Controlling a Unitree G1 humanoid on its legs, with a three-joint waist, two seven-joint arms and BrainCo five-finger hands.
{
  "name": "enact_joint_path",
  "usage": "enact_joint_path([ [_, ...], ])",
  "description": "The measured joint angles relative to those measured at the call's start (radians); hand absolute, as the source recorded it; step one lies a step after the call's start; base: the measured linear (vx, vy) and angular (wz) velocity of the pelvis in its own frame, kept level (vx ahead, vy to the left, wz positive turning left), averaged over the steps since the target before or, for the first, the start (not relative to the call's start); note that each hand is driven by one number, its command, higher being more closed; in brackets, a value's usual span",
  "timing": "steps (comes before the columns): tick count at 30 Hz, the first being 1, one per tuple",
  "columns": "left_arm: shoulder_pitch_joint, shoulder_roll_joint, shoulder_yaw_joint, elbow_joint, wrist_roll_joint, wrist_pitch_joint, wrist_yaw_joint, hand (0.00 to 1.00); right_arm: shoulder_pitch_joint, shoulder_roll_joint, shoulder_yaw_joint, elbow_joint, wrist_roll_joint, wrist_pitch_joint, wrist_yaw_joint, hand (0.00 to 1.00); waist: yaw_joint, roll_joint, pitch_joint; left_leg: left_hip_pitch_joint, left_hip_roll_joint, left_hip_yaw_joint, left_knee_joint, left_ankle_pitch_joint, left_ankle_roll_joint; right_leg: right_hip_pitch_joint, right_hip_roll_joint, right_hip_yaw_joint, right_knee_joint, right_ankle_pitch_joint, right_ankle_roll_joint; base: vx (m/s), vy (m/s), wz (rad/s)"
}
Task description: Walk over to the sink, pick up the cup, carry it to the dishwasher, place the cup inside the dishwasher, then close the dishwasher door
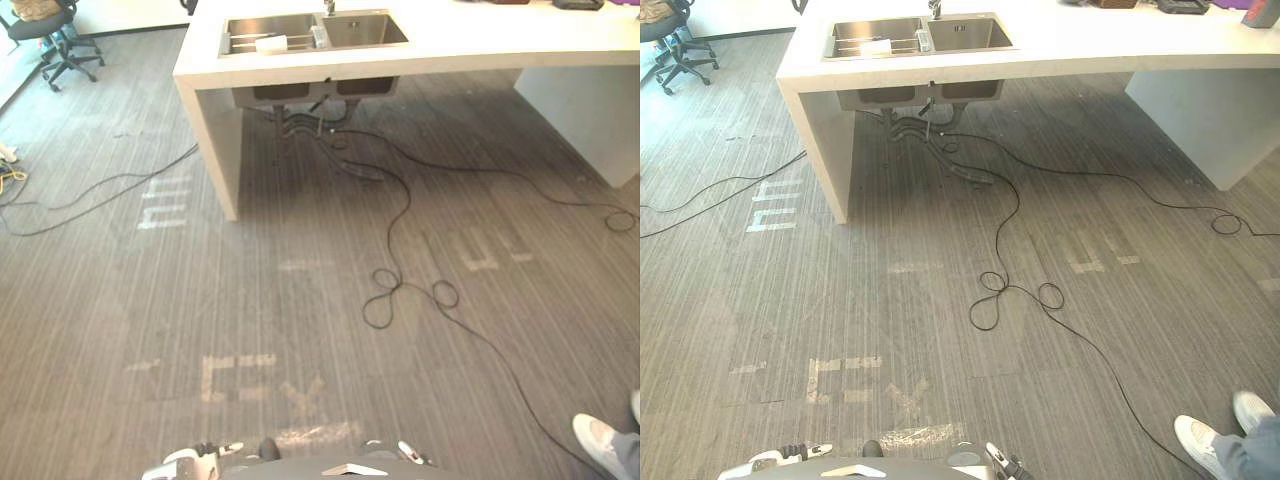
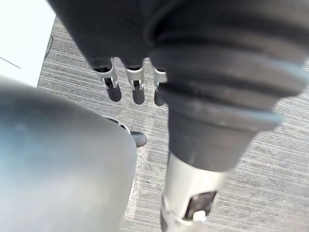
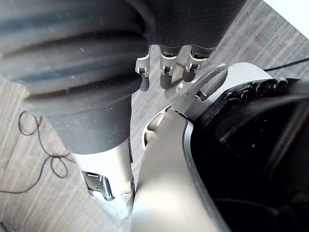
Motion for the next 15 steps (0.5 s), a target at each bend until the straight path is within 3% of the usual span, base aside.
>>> enact_joint_path([
  [1, -0.005, -0.002, -0.006, 0.001, -0.01, -0.002, 0.004, 0.0, -0.012, -0.004, -0.002, -0.002, 0.014, 0.0, 0.0, 0.0, -0.006, 0.004, 0.005, 0.001, -0.007, 0.0, 0.009, -0.013, 0.008, -0.056, -0.03, 0.008, 0.131, -0.011, -0.014, 0.13, 0.109, 0.08],
  [3, -0.022, 0.001, -0.019, 0.008, -0.016, -0.025, 0.032, 0.0, -0.036, -0.006, -0.016, -0.03, 0.013, 0.001, 0.001, 0.0, -0.018, -0.002, 0.038, -0.004, -0.012, -0.007, 0.089, -0.07, 0.021, -0.15, -0.09, 0.05, 0.375, 0.016, -0.09, 0.1, 0.097, 0.07],
  [4, -0.043, 0.006, -0.043, 0.008, -0.021, -0.048, 0.066, 0.0, -0.048, -0.013, -0.013, -0.042, 0.012, 0.0, 0.005, 0.0, -0.022, -0.013, 0.062, -0.005, -0.014, -0.023, 0.159, -0.114, 0.04, -0.236, -0.123, 0.101, 0.562, 0.098, -0.159, 0.1, 0.096, 0.23],
  [5, -0.06, 0.009, -0.072, 0.009, -0.05, -0.072, 0.085, 0.0, -0.054, -0.022, -0.006, -0.043, 0.016, -0.005, 0.01, 0.0, -0.031, -0.003, 0.08, -0.009, -0.001, -0.051, 0.228, -0.159, 0.046, -0.32, -0.109, 0.166, 0.684, 0.09, -0.136, 0.15, 0.096, 0.39],
  [6, -0.074, 0.007, -0.088, 0.008, -0.073, -0.083, 0.087, 0.0, -0.059, -0.027, -0.002, -0.042, 0.019, -0.004, 0.009, 0.0, -0.036, 0.003, 0.082, -0.014, 0.013, -0.067, 0.254, -0.178, 0.046, -0.344, -0.086, 0.17, 0.699, 0.042, -0.117, 0.2, 0.028, 0.68],
  [7, -0.11, 0.005, -0.106, 0.007, -0.107, -0.099, 0.087, 0.0, -0.06, -0.03, 0.024, -0.042, 0.039, -0.002, 0.009, 0.0, -0.043, 0.004, 0.092, -0.015, 0.031, -0.101, 0.276, -0.195, 0.043, -0.378, -0.041, 0.158, 0.671, -0.014, -0.109, 0.2, -0.016, 0.76],
  [8, -0.143, 0.003, -0.12, 0.004, -0.122, -0.112, 0.086, 0.0, -0.06, -0.027, 0.03, -0.042, 0.05, -0.002, 0.009, 0.0, -0.044, -0.006, 0.106, -0.005, 0.034, -0.124, 0.272, -0.195, 0.041, -0.396, -0.009, 0.149, 0.611, -0.032, -0.114, 0.25, -0.057, 0.92],
  [10, -0.199, -0.013, -0.128, -0.016, -0.136, -0.149, 0.087, 0.0, -0.05, -0.022, 0.041, -0.043, 0.08, -0.005, 0.009, 0.0, -0.051, -0.022, 0.125, 0.003, 0.038, -0.175, 0.272, -0.195, 0.027, -0.424, 0.043, 0.128, 0.405, -0.021, -0.107, 0.34, -0.142, 0.9],
  [12, -0.223, -0.037, -0.155, -0.061, -0.138, -0.194, 0.087, 0.0, -0.036, -0.012, 0.043, -0.043, 0.125, -0.01, 0.011, 0.0, -0.059, -0.031, 0.139, 0.015, 0.045, -0.208, 0.272, -0.211, 0.001, -0.418, 0.096, 0.128, 0.078, 0.067, -0.084, 0.39, -0.189, 0.81],
  [14, -0.218, -0.044, -0.157, -0.095, -0.155, -0.215, 0.088, 0.0, 0.004, 0.016, 0.042, -0.07, 0.152, -0.025, 0.011, 0.0, -0.065, -0.068, 0.15, 0.07, 0.033, -0.213, 0.276, -0.272, -0.048, -0.353, 0.089, 0.141, -0.091, 0.165, -0.046, 0.43, -0.269, 0.78],
  [15, -0.218, -0.057, -0.157, -0.098, -0.155, -0.215, 0.09, 0.0, 0.005, 0.021, 0.039, -0.09, 0.157, -0.026, 0.01, 0.0, -0.066, -0.034, 0.16, 0.094, 0.058, -0.222, 0.285, -0.307, -0.053, -0.365, 0.1, 0.133, -0.011, 0.2, -0.043, 0.34, -0.24, 0.52],
])
